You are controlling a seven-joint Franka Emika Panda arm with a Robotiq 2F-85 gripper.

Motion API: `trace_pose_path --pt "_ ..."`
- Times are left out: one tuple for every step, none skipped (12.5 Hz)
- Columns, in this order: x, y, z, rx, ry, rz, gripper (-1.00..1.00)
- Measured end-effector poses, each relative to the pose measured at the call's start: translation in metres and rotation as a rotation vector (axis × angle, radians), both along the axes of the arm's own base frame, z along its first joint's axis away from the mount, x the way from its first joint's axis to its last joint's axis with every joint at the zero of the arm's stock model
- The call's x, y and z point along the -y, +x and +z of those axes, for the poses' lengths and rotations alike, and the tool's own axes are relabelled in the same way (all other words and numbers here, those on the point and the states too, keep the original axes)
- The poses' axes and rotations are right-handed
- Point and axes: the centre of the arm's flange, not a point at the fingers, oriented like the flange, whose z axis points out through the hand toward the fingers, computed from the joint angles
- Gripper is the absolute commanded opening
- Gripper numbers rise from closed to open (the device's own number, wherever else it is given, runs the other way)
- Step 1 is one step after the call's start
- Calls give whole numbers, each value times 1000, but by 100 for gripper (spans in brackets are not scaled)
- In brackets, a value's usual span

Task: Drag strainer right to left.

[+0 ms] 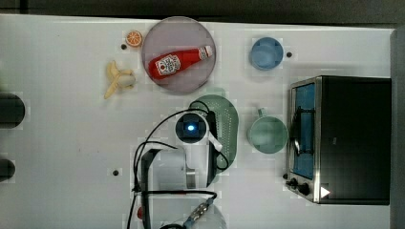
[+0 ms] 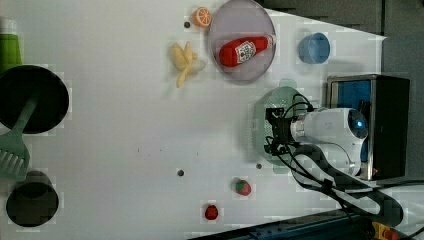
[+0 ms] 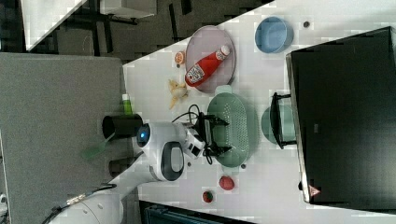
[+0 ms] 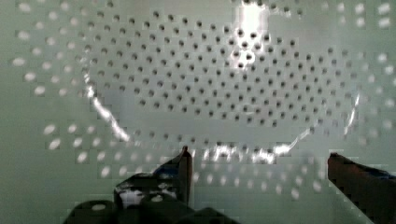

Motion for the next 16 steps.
trace_pose_path --pt "-9 3 4 9 10 1 100" --pt "-16 3 8 13 9 16 100" --pt "-22 0 7 4 0 40 100" --pt "-27 -4 6 -1 -8 34 100" --pt "-33 -5 5 2 -13 7 100" --pt "-41 -4 6 -2 -16 -13 100" --pt "-53 -5 5 -1 -16 -33 100" --pt "-67 -3 6 11 -12 -58 100" --pt "-82 -1 6 21 -5 -61 100" --pt "-96 0 8 27 -3 -71 100" --pt "-109 -3 11 34 -2 -88 100" --pt "-127 -8 11 33 -5 -75 100" --pt "-146 -13 9 33 -8 -43 100" --pt "-162 -20 7 31 -7 -17 100" --pt "-176 -28 5 18 -4 -18 100" --pt "-192 -31 6 11 12 -39 100"
